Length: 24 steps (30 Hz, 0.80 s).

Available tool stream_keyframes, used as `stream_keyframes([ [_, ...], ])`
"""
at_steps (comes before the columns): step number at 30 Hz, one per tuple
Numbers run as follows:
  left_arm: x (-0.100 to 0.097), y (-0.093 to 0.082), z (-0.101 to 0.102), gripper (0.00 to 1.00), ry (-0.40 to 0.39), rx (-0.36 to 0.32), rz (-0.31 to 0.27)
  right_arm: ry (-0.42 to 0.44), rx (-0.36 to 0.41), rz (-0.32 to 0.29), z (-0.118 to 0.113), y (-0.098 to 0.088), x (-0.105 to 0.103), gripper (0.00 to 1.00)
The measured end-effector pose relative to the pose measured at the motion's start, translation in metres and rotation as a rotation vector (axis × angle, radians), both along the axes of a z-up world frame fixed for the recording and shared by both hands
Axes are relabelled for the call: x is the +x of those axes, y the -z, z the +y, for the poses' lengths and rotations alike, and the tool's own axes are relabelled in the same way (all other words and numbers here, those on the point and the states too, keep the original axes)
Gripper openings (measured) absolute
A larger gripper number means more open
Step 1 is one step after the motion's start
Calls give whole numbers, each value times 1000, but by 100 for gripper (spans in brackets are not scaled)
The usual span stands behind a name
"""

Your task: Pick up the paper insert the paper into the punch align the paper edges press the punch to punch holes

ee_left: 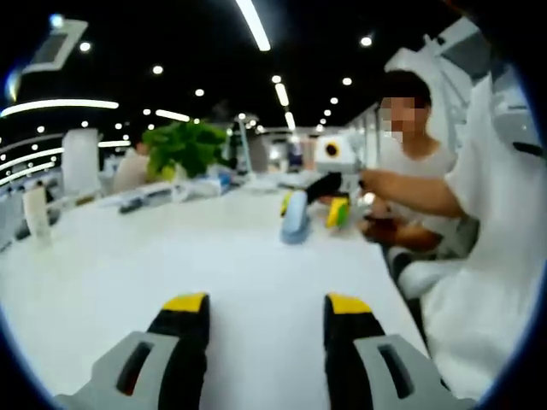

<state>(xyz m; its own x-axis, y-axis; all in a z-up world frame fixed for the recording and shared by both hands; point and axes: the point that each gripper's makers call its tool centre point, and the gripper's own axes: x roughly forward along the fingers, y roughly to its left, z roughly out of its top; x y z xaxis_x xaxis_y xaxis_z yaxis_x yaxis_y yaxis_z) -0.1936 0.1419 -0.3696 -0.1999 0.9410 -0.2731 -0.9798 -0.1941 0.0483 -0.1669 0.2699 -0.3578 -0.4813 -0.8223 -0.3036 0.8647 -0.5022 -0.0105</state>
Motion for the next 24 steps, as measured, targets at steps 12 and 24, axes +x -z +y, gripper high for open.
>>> stream_keyframes([
  [12,-5,2,0,55,-20,-5,-25,-74,36,-16,-4,5,-6,35],
  [24,-7,2,1,55,-28,-7,-35,-138,45,-1,-9,10,-5,24],
])
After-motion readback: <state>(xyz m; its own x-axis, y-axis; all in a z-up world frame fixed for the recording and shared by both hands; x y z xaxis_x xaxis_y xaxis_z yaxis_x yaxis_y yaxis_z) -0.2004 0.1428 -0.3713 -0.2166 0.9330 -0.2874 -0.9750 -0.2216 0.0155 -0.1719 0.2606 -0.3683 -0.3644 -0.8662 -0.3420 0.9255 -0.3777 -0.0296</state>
